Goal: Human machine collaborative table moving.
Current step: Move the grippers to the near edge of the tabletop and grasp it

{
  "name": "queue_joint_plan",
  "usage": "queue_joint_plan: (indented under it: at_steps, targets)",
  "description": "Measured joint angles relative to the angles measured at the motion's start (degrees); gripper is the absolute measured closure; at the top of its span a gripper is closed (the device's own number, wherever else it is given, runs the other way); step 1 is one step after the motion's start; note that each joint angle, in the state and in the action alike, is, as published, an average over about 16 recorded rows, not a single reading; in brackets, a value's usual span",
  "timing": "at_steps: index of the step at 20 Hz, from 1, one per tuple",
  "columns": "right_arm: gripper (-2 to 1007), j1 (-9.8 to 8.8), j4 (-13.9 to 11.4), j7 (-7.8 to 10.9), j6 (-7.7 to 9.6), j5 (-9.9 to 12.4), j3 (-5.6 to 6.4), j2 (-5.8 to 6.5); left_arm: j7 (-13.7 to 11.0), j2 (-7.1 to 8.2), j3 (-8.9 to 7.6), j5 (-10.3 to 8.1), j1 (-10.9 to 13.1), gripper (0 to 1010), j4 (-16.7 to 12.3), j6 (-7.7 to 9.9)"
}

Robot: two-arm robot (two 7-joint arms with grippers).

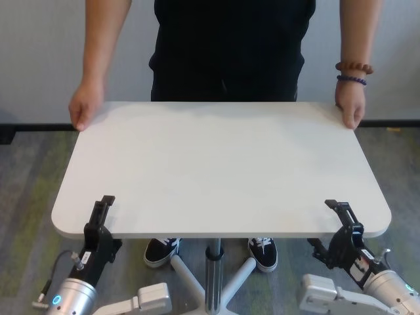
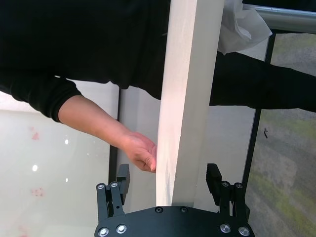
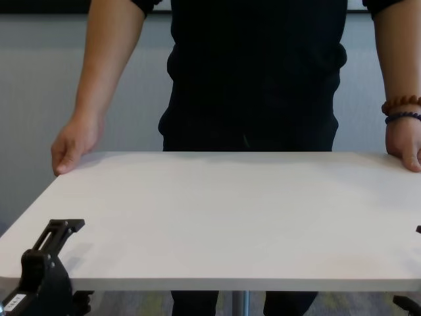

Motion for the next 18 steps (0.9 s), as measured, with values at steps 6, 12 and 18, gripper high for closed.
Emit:
queue_joint_plan:
  at_steps: [6,12,18]
  targets:
    - [5,1.26,1.90,-0.78,0.34,-3.08,-0.60,-1.05,-0.01,0.00,0.00,-0.03,-0.01,7,0.02,0.00]
    - [5,2.78,4.20,-1.73,0.98,-6.17,-1.26,-2.30,0.01,0.03,0.02,-0.05,0.00,7,0.01,0.14]
    - [5,4.10,6.33,-2.80,1.24,-8.00,-1.51,-3.32,0.03,0.05,0.05,-0.07,0.02,7,0.01,0.23]
